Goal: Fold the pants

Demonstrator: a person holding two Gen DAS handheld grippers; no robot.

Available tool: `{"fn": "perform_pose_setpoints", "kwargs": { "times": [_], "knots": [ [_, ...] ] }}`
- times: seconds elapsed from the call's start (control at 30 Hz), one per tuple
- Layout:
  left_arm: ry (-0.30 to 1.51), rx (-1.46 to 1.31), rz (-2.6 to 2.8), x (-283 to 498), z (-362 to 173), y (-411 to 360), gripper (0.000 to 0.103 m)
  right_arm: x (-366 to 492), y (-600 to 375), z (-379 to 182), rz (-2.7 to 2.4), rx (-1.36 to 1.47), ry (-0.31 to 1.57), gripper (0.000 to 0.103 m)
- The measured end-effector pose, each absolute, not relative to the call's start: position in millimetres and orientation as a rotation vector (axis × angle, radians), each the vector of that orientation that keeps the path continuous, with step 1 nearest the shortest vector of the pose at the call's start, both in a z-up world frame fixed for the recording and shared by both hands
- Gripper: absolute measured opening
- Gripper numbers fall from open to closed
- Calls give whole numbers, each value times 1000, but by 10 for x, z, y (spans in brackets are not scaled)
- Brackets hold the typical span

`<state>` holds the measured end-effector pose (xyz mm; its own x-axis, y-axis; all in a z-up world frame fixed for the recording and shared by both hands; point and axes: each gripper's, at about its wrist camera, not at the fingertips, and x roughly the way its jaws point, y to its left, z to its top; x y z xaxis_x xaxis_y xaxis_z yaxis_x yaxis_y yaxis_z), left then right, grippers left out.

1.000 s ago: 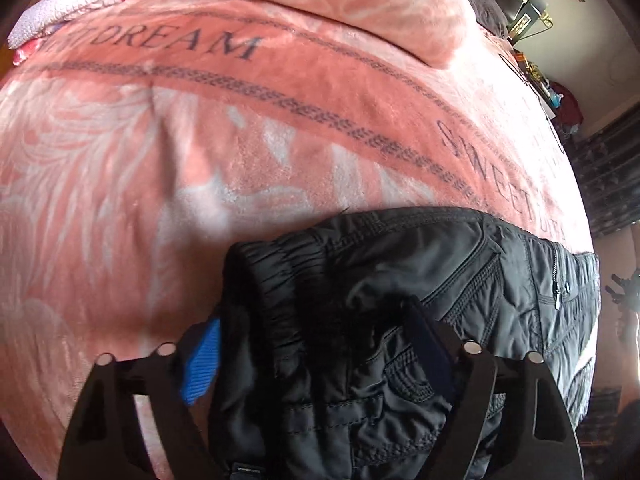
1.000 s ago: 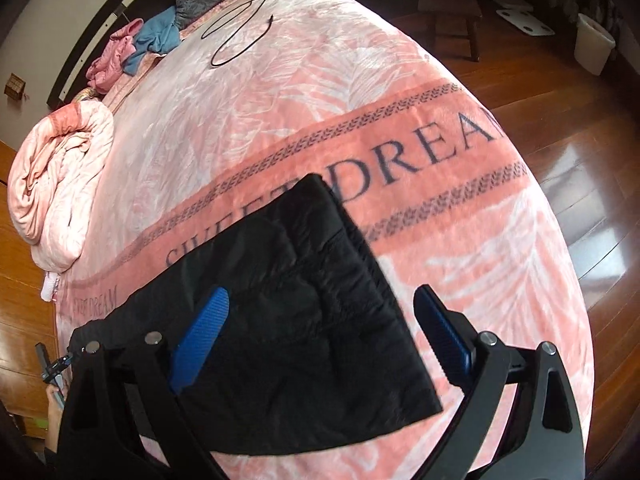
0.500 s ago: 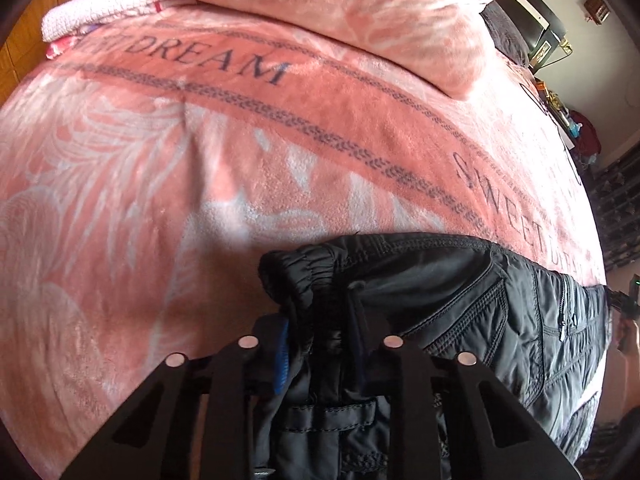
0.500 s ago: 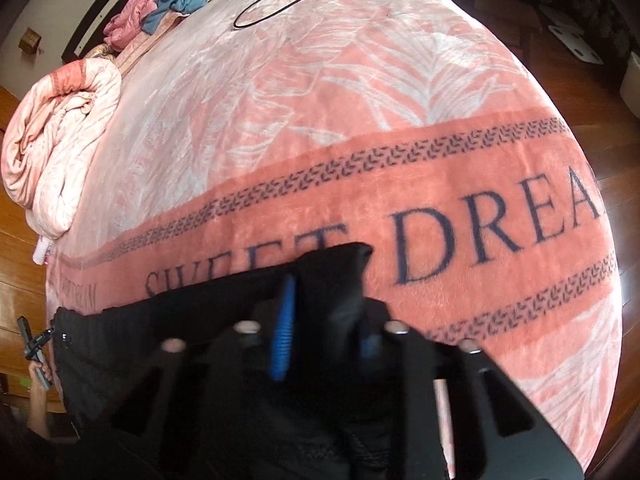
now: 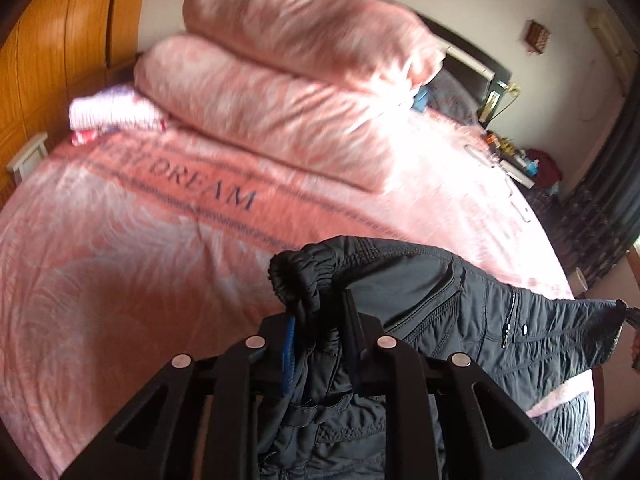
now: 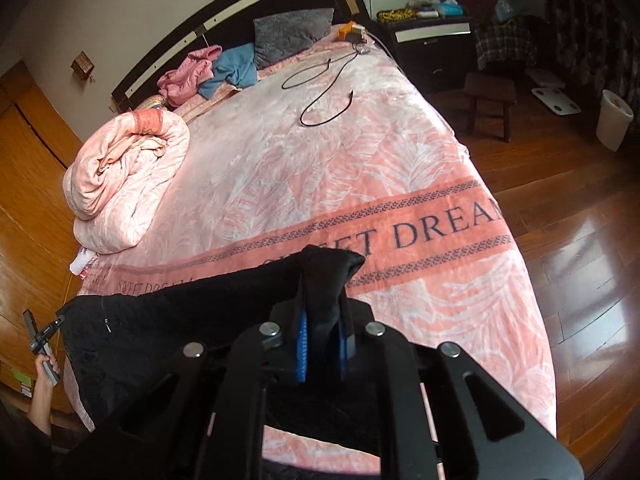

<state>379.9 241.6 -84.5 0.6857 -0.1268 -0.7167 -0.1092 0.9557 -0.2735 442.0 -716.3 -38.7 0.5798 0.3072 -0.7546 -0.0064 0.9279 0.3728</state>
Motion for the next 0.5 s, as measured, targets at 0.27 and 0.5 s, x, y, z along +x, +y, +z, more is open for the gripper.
{"fn": "perform_pose_setpoints", "kwargs": {
  "times": [0.27, 0.5],
  "knots": [
    [709, -322, -86, 3001, -553, 2436, 20, 3007, -7241, -330, 114, 334, 826, 10],
    [678, -386, -109, 2415, -610, 2516, 20, 2285, -7220, -451, 46, 346, 778, 10]
  ]
}}
